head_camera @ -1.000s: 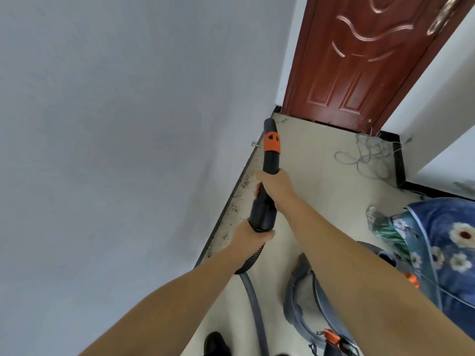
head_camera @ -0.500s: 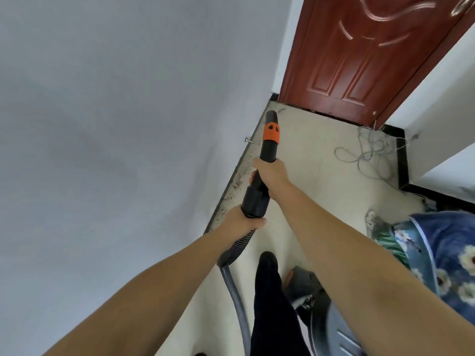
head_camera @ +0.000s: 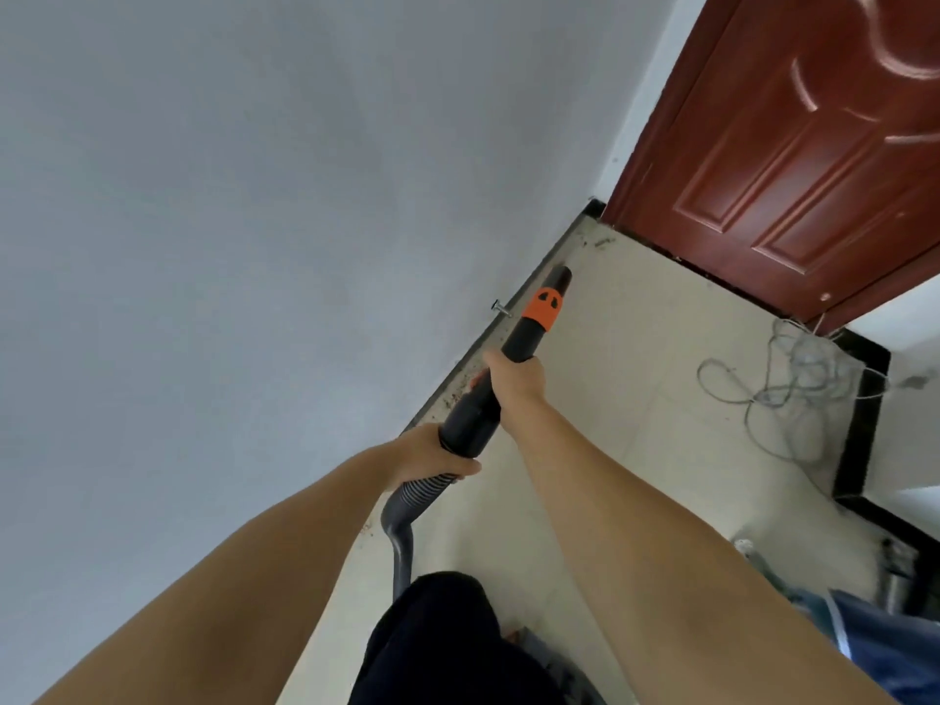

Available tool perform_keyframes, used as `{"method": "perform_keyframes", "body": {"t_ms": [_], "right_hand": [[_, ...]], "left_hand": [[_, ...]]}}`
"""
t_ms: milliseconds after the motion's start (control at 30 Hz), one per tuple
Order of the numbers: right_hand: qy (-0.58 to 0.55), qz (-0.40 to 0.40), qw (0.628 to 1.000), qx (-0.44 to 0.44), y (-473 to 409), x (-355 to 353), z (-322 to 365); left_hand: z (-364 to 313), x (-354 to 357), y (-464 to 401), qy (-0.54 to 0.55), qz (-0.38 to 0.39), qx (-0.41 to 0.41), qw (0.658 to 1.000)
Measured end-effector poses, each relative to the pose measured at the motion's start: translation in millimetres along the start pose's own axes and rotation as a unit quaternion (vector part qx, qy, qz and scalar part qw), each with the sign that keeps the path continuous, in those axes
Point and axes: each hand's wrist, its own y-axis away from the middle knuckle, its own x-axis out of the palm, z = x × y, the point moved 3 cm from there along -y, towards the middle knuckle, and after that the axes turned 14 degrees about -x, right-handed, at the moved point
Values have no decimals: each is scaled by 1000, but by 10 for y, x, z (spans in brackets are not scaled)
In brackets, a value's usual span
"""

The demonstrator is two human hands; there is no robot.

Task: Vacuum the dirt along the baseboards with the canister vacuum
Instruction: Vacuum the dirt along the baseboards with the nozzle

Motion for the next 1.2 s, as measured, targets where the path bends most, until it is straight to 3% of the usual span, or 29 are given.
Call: {"method": "perform_keyframes", "body": {"t_ms": [200, 433, 567, 767, 967, 1200], "right_hand": [[40, 43, 998, 4, -420, 50, 60], [114, 92, 989, 5, -1237, -190, 381], [185, 122, 975, 7, -1866, -284, 583], [260, 217, 940, 50, -2169, -460, 509], [316, 363, 872, 88, -1903, -407, 145], [431, 527, 724, 112, -1157, -651, -601]], "left_hand": [[-217, 1, -260, 16, -38, -14, 999], [-870, 98, -741, 96, -9, -30, 995], [-1415, 127, -1054, 150, -15, -44, 988], [-1657, 489, -1163, 207, -49, -79, 974], [-1533, 1136, -1023, 403, -146, -134, 894], [-1285, 2239, -851, 604, -190, -177, 753]]}}
